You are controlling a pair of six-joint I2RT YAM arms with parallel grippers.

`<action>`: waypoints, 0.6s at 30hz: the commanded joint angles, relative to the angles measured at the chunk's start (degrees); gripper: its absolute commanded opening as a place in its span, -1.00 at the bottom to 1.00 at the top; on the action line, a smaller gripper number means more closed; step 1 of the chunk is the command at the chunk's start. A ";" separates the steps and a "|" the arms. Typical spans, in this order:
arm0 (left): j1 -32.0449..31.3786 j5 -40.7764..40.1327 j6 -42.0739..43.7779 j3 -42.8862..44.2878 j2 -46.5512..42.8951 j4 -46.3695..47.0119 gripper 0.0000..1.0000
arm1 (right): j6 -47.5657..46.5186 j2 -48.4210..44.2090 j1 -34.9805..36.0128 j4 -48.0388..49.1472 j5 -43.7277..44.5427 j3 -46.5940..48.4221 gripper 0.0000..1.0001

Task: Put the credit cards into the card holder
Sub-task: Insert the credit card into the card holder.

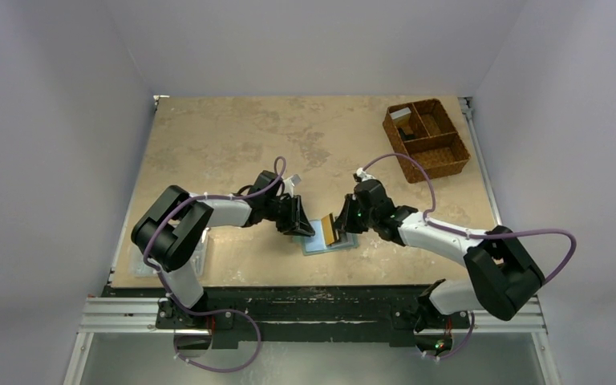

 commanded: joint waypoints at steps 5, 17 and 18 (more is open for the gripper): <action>0.14 -0.56 0.61 -1.00 0.06 0.99 -0.54 | 0.73 1.26 -0.20 4.94 -3.01 -2.64 -1.00; 0.19 -0.22 0.14 -1.88 0.31 2.04 -0.59 | 5.07 1.08 -0.91 7.08 -6.38 -6.03 -1.00; 0.16 -0.22 0.14 -1.89 0.32 2.03 -0.59 | 5.32 1.21 -1.01 7.31 -6.78 -6.21 -1.00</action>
